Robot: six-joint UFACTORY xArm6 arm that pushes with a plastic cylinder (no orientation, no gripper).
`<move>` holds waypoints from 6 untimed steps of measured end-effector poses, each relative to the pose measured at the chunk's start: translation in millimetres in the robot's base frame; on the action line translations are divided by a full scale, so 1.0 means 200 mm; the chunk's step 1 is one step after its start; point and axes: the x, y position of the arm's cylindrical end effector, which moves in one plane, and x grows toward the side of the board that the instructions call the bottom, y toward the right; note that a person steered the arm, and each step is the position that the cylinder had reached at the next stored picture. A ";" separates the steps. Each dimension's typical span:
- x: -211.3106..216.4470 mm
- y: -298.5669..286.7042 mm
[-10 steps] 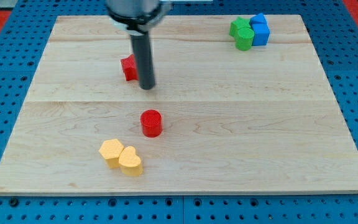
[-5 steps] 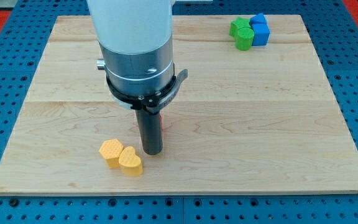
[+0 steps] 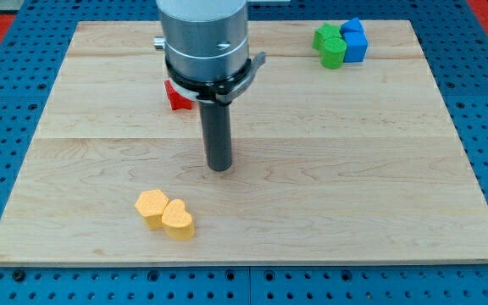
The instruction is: Move the red circle closer to the red star
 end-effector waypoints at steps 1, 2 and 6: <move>-0.07 0.04; -0.16 -0.05; -0.36 -0.11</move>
